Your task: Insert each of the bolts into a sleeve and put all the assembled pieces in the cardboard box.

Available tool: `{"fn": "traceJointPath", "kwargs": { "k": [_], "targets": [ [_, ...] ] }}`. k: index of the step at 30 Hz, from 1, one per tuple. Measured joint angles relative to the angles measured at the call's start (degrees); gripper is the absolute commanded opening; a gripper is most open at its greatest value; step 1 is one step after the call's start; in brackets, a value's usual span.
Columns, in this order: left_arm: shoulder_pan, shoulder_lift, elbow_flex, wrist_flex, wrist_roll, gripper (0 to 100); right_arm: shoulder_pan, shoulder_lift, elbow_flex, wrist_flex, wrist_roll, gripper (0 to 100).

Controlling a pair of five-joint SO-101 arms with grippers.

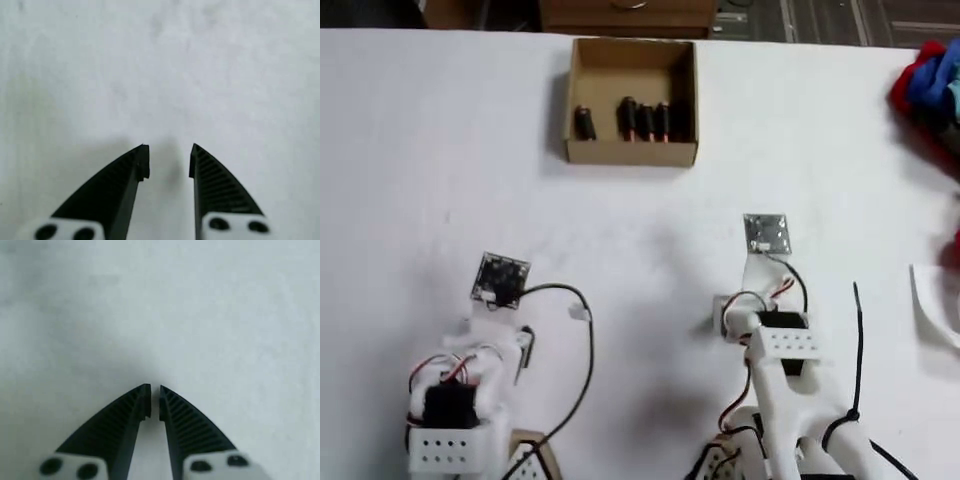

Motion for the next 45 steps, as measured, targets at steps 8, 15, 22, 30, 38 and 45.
{"fn": "traceJointPath", "kwargs": {
  "k": [8,15,22,30,38,45],
  "targets": [
    [0.00,0.00,0.00,0.00,0.00,15,-5.45,-0.97,-0.70,12.92,0.00,2.2],
    [0.00,0.00,0.00,0.00,0.00,16,-6.15,-0.97,-0.44,13.36,0.00,2.4],
    [0.00,0.00,0.00,0.00,0.00,16,-4.92,-0.97,-0.44,13.36,0.00,2.4],
    [0.00,0.00,0.00,0.00,9.58,16,3.96,-0.97,-0.09,13.80,0.00,2.2],
    [0.00,0.00,0.00,0.00,10.46,15,4.66,-1.05,0.00,14.24,0.00,2.2],
    [0.00,0.00,0.00,0.00,10.46,15,4.66,-1.05,0.00,14.24,0.00,2.2]
  ]
}}
